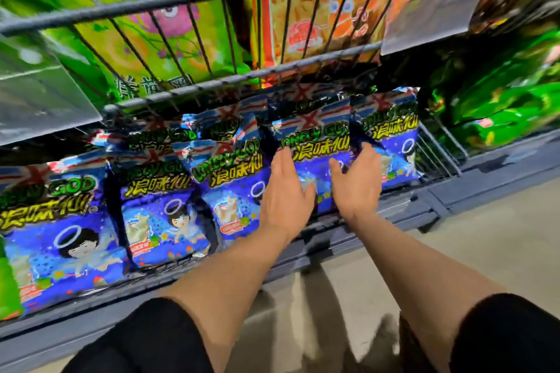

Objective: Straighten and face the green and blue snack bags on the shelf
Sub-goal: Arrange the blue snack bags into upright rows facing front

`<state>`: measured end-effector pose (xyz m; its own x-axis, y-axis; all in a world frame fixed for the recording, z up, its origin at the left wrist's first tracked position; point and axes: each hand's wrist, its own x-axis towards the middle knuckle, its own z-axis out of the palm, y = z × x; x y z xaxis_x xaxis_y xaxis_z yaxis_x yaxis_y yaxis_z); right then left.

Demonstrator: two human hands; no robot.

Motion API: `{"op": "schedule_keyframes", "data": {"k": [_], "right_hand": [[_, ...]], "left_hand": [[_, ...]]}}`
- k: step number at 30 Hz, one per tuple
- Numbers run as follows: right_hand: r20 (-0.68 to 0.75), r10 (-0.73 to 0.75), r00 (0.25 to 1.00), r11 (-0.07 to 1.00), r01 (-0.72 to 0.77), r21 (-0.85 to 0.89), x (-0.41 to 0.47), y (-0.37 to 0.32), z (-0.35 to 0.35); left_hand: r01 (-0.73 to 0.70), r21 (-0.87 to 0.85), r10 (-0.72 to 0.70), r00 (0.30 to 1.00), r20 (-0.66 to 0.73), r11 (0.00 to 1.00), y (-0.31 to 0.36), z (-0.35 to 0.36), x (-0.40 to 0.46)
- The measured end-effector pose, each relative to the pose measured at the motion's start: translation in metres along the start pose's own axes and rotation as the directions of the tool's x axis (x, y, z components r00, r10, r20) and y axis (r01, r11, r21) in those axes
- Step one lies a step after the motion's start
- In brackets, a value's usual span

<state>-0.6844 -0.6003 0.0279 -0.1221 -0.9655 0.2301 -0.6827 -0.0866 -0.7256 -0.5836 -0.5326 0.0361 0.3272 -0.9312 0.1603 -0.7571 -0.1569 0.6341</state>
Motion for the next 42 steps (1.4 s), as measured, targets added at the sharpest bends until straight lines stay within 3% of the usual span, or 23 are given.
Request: {"op": "schedule_keyframes", "data": {"k": [4,8,11,13,17,19,21,23,26,29,32,37,42], "right_hand": [[0.323,0.067,0.944,0.987,-0.110,0.117,0.040,0.021,-0.006],[0.558,-0.031,0.829,0.931,-0.180,0.319,0.051,0.027,0.010],[0.599,-0.076,0.797,0.917,-0.180,0.356,0.045,0.022,0.026],[0.560,-0.037,0.828,0.937,-0.165,0.306,0.047,0.021,0.024],[0.130,-0.036,0.991,0.999,0.030,0.044,0.070,0.028,-0.015],[0.016,-0.033,0.999,0.998,0.033,-0.045,0.086,0.037,-0.032],[-0.001,-0.039,0.999,0.985,0.039,-0.170,0.099,0.049,-0.039],[0.035,0.051,0.998,0.968,-0.040,-0.249,0.107,0.065,-0.038],[0.187,0.224,0.956,0.971,-0.202,-0.129,0.115,0.084,-0.027],[0.270,0.234,0.934,0.970,-0.243,0.001,0.128,0.096,-0.017],[0.295,0.204,0.933,0.977,-0.211,-0.008,0.139,0.100,-0.015],[0.259,0.134,0.957,0.991,-0.132,-0.026,0.129,0.097,-0.019],[0.273,0.265,0.925,0.961,-0.230,-0.155,0.128,0.094,-0.019]], "left_hand": [[0.321,-0.258,-0.315,0.947,0.065,0.911,0.007,0.028,0.029],[0.305,-0.403,-0.317,0.948,0.038,0.863,-0.008,0.056,0.044],[0.255,-0.466,-0.331,0.939,-0.087,0.847,-0.009,0.069,0.047],[0.268,-0.433,-0.353,0.927,-0.128,0.861,-0.005,0.074,0.046],[0.269,-0.267,-0.337,0.905,-0.257,0.925,0.023,0.079,0.041],[0.156,-0.147,-0.206,0.872,-0.445,0.977,0.044,0.083,0.038],[-0.007,-0.099,-0.044,0.865,-0.501,0.995,0.058,0.094,0.043],[-0.063,-0.219,-0.021,0.933,-0.360,0.974,0.067,0.109,0.051],[0.060,-0.305,-0.088,0.993,-0.078,0.951,0.073,0.130,0.062],[0.198,-0.276,-0.171,0.978,0.119,0.940,0.074,0.141,0.082],[0.292,-0.286,-0.217,0.939,0.267,0.913,0.074,0.146,0.095],[0.259,-0.115,-0.227,0.945,0.234,0.959,0.077,0.150,0.085],[0.317,-0.086,-0.277,0.909,0.312,0.944,0.078,0.144,0.091]]}}
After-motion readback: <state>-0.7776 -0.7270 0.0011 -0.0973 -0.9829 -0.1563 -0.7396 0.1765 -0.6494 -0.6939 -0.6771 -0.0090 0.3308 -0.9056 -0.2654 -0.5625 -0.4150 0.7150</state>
